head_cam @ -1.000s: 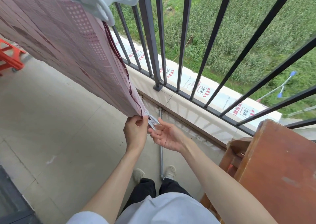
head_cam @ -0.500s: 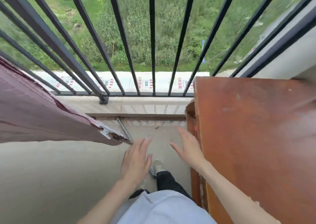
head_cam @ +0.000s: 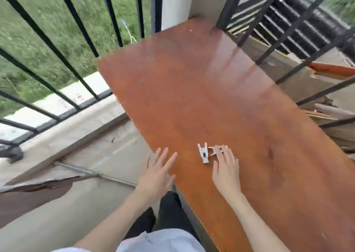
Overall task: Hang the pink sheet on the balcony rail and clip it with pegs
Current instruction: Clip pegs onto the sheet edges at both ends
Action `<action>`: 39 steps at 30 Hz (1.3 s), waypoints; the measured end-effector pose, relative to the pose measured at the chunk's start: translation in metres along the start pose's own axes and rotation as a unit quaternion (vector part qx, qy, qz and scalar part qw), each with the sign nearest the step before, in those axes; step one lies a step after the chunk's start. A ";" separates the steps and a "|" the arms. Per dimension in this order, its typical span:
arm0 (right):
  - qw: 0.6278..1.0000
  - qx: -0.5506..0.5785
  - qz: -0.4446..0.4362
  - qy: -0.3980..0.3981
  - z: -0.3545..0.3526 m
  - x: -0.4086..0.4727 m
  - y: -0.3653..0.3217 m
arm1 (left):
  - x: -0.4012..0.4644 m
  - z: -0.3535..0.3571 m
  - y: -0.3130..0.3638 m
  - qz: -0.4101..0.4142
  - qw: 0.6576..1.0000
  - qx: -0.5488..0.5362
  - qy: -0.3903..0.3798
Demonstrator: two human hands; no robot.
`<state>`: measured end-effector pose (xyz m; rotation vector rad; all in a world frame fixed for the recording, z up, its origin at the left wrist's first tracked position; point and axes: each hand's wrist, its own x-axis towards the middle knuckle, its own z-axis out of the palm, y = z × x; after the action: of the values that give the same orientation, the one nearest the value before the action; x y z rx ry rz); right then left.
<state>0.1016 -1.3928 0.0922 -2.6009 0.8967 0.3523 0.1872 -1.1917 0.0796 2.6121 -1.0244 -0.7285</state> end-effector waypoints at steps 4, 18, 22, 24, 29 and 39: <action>0.999 -0.029 -0.035 -0.002 0.002 0.016 0.021 | 0.039 0.005 0.034 0.024 0.999 -0.001 -0.022; 0.988 0.068 -0.130 0.052 0.018 0.045 -0.015 | 0.063 -0.009 -0.006 0.074 0.993 0.025 0.088; 0.982 0.153 -0.111 -0.019 0.003 0.035 -0.056 | 0.028 -0.025 -0.029 -0.036 0.988 -0.084 0.124; 0.977 0.183 -0.097 -0.049 -0.002 0.043 -0.137 | 0.005 -0.064 -0.088 -0.096 0.967 -0.179 0.152; 0.947 0.223 -0.181 -0.146 -0.009 0.005 -0.279 | -0.092 -0.121 -0.149 -0.246 0.872 -0.324 0.273; 0.831 0.163 -0.401 -0.349 0.057 -0.229 -0.547 | -0.417 -0.149 -0.278 -0.422 0.635 -0.441 0.474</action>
<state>0.2658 -0.8454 0.2612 -2.0161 -0.3658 0.7385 0.1615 -0.6968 0.2474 1.8627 0.7693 0.1427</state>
